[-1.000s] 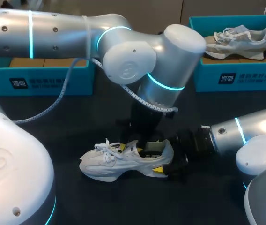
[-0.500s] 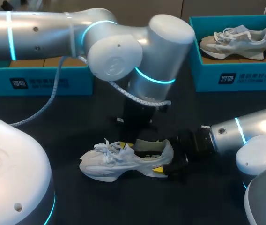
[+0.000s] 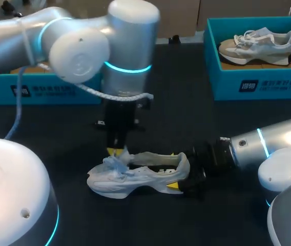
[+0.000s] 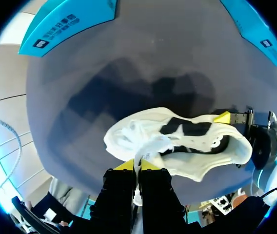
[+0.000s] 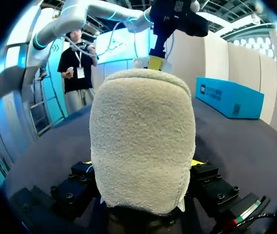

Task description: Take the shoe out of the shoebox, open the shoe tongue, remove and reinsert the insole, then place the shoe into the shoebox

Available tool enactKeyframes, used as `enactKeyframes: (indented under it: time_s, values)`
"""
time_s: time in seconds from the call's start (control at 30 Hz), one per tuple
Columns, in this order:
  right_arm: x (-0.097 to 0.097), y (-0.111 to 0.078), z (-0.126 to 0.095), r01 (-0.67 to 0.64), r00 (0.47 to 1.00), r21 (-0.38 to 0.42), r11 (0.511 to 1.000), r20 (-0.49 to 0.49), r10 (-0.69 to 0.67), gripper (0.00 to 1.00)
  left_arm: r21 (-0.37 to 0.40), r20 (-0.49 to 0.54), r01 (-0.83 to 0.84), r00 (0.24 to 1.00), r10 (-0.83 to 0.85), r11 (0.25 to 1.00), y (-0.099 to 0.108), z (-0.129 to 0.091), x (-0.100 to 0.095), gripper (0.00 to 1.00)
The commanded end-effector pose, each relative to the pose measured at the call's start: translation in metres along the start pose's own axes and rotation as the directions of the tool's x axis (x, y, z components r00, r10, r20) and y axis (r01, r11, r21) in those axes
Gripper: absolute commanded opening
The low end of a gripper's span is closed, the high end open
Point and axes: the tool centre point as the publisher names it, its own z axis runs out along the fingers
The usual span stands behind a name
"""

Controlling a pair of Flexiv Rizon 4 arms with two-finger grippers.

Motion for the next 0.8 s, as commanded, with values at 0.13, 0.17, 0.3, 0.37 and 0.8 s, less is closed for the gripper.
enactKeyframes:
  time_s: [0.13,0.17,0.3,0.37,0.8]
  values:
    - [0.001,0.001,0.001,0.000,1.000,0.005,1.000,0.000,0.000,0.00,-0.002,-0.344,0.001,0.939,-0.002,1.000,0.004,0.018,-0.046,0.00]
    - [0.001,0.001,0.001,0.000,1.000,0.005,1.000,0.000,0.000,0.00,0.009,-0.341,0.013,0.940,-0.009,1.000,0.005,0.021,-0.048,0.00]
    - [0.001,0.001,0.001,0.000,1.000,0.005,1.000,0.000,0.000,0.00,0.028,-0.325,0.040,0.945,-0.029,0.999,0.004,0.034,-0.054,0.00]
    - [0.001,0.001,0.001,0.000,1.000,0.005,1.000,0.000,0.000,0.00,0.023,-0.311,0.042,0.950,-0.033,0.999,0.002,0.041,-0.055,0.00]
    - [0.001,0.001,0.001,0.000,1.000,0.005,1.000,0.000,0.000,0.00,0.014,-0.220,0.073,0.973,-0.068,0.997,-0.006,0.073,-0.053,0.38]
